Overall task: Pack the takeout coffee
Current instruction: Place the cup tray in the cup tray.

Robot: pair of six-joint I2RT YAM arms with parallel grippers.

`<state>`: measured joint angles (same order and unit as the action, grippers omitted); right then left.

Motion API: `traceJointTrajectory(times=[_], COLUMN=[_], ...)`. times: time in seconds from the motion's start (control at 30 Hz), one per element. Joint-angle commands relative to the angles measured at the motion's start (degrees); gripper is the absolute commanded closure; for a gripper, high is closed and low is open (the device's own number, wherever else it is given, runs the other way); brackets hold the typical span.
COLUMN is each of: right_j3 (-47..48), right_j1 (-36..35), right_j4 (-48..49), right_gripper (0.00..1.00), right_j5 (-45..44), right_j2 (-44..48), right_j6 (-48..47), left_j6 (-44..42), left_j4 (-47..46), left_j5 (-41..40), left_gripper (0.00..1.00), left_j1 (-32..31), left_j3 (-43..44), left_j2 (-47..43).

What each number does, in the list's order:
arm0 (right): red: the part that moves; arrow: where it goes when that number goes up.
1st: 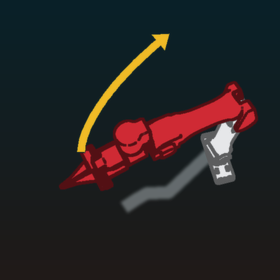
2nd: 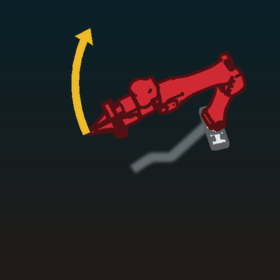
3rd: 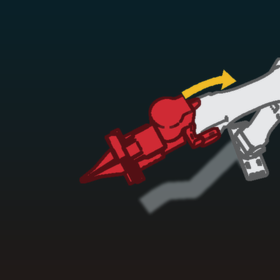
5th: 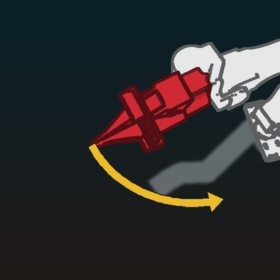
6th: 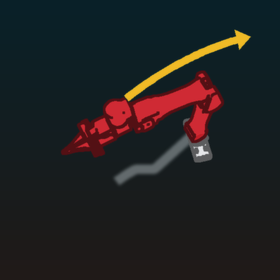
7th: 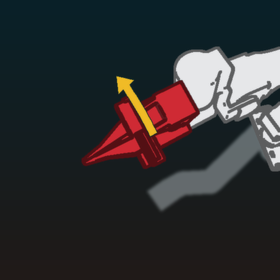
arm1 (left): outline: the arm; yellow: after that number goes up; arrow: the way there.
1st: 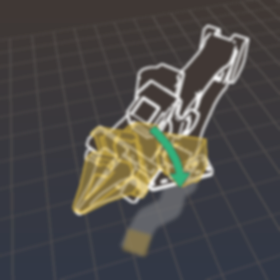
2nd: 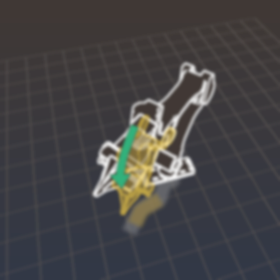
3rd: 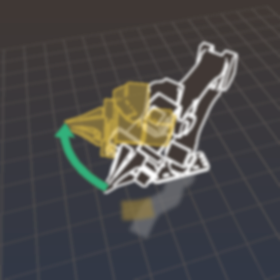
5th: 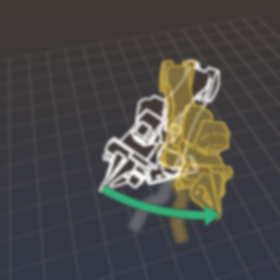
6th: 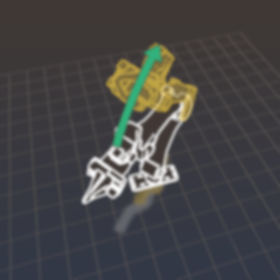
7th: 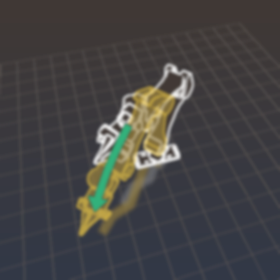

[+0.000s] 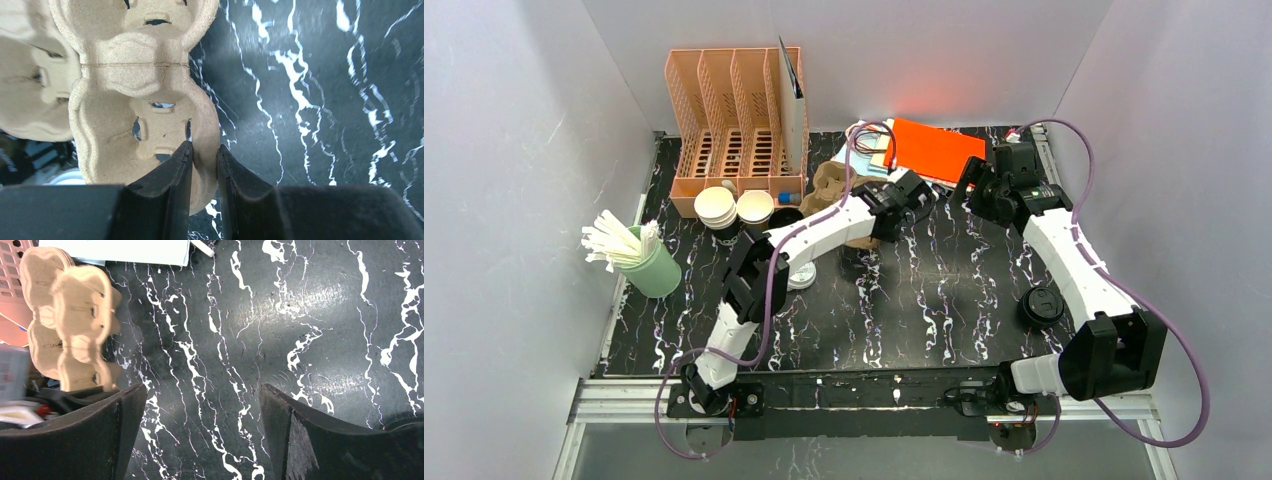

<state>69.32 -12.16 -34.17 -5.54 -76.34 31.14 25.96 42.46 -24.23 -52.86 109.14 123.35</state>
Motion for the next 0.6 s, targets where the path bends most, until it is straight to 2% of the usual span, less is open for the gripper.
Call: traceJointTrajectory(times=[0.0, 0.27, 0.57], right_j3=[3.0, 2.6, 5.0], right_j1=[0.4, 0.5, 0.5], right_j4=[1.9, 3.9, 6.8], right_gripper=[0.09, 0.09, 0.09], right_j5=[0.3, 1.7, 3.7], right_j2=[-0.1, -1.5, -5.8], right_j6=[-0.1, 0.8, 2.3], left_j6=[-2.0, -3.5, -5.1], left_j4=[3.6, 3.9, 4.1], left_j5=[-3.7, -1.1, -1.4], left_gripper=[0.87, 0.86, 0.85], left_j1=[0.3, 5.7, 7.8], left_j3=[7.4, 6.0, 3.9], left_j2=[-3.7, -6.2, -6.5])
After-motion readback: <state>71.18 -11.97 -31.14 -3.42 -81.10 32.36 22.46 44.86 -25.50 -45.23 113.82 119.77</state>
